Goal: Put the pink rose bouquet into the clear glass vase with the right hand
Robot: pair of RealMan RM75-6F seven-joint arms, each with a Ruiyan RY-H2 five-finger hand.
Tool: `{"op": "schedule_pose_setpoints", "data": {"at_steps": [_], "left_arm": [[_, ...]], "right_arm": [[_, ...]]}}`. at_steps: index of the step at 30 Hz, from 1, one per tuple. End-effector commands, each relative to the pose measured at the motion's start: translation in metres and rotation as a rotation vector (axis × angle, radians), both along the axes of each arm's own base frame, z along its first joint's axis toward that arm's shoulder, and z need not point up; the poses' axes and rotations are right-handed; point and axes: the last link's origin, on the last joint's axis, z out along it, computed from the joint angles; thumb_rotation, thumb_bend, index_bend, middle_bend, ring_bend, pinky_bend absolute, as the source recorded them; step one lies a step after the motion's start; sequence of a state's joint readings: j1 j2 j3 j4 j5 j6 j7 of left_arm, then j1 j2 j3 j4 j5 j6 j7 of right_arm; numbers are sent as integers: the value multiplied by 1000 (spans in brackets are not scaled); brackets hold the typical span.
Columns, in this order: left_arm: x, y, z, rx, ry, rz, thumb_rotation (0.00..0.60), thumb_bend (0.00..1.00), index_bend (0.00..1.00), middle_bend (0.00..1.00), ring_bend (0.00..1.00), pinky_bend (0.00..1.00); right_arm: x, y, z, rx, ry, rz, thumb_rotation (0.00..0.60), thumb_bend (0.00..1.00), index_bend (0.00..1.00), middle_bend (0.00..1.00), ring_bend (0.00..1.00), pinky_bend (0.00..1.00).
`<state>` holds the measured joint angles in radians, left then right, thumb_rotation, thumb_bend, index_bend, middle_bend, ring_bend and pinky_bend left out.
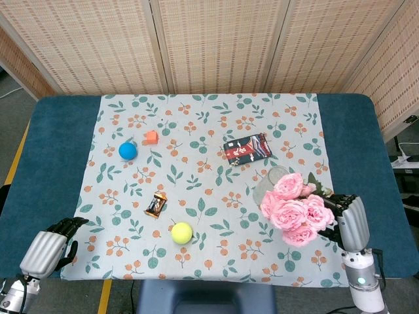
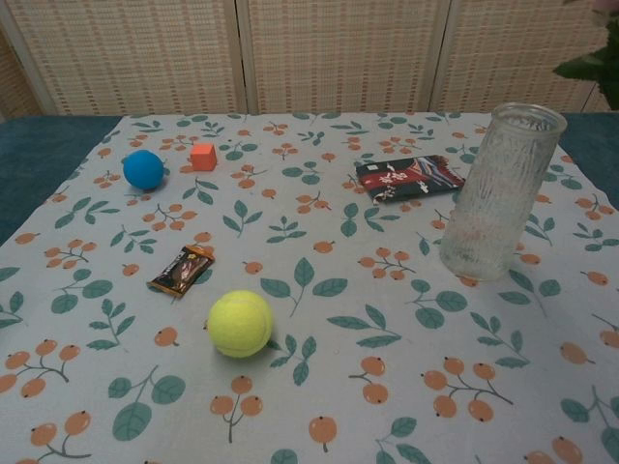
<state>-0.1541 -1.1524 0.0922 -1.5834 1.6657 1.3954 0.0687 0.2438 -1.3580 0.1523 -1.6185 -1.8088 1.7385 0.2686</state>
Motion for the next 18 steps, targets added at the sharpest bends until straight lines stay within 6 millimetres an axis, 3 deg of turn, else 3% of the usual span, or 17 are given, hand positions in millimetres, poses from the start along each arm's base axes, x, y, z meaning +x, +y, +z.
{"op": "schedule_pose_setpoints", "data": {"at_steps": [1,9,18], "left_arm": [[0,0,-1,-2,1,-1,600,636,191,210,215,426],[0,0,-1,-4,6,-1,600,636,191,210,214,427],[0,0,-3,-8,10,-1,600,636,191,210,215,427]], "right_arm": [[28,-11,8,84,-25,44,600,655,915,1000,1000,1000],[61,-30,20,105,-45,37,600,655,915,1000,1000,1000],[63,-56,26,76,-20,8,600,657,915,1000,1000,1000]]}}
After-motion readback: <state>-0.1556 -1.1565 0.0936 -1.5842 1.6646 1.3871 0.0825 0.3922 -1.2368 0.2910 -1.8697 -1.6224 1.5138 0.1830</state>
